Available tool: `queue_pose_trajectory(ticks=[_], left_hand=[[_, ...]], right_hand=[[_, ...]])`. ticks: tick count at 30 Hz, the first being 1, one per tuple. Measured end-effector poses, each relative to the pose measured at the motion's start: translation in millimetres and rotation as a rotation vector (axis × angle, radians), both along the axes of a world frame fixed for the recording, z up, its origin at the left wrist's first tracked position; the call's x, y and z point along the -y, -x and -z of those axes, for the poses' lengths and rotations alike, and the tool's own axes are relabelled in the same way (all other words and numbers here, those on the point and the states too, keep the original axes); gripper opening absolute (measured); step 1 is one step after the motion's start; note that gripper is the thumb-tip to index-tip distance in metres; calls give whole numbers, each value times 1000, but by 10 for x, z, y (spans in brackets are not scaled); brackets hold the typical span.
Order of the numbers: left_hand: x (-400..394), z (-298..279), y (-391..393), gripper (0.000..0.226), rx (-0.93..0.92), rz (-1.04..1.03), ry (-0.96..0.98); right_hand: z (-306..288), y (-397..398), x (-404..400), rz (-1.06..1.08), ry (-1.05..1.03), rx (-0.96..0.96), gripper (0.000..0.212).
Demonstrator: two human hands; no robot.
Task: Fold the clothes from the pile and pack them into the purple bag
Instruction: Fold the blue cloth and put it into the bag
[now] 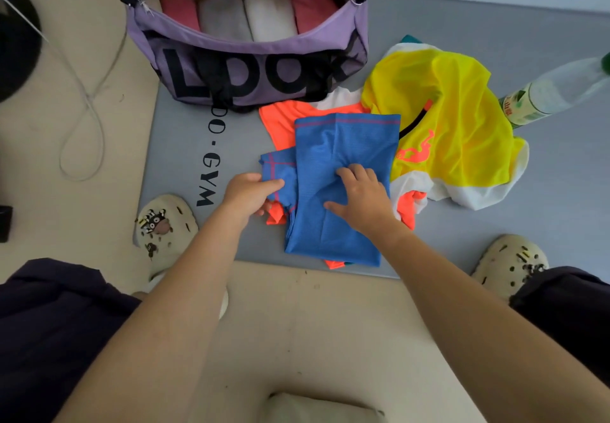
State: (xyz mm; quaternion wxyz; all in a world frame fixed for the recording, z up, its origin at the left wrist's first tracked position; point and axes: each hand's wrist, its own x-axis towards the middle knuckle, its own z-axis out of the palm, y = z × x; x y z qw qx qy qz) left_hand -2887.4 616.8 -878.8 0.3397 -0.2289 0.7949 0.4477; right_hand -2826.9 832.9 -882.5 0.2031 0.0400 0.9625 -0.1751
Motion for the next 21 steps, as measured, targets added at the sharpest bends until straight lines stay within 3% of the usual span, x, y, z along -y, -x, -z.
queue_pose_trajectory(ticks=[2, 5, 7, 11, 16, 21], left_hand=[[144, 16, -58, 28, 87, 61, 112], [225, 59, -64, 32, 11, -65, 197], [188, 71, -19, 31, -59, -137, 122], [27, 93, 25, 21, -7, -43, -37], [-59, 119, 166, 25, -148, -127, -52], [-57, 103, 318, 30, -206, -80, 204]], right_hand=[[19, -17, -1, 9, 11, -14, 69], [36, -23, -6, 3, -13, -40, 69], [42, -30, 5, -6, -32, -51, 69], [46, -54, 27, -5, -37, -51, 69], [14, 0, 25, 20, -2, -16, 68], [-1, 24, -10, 28, 34, -14, 67]])
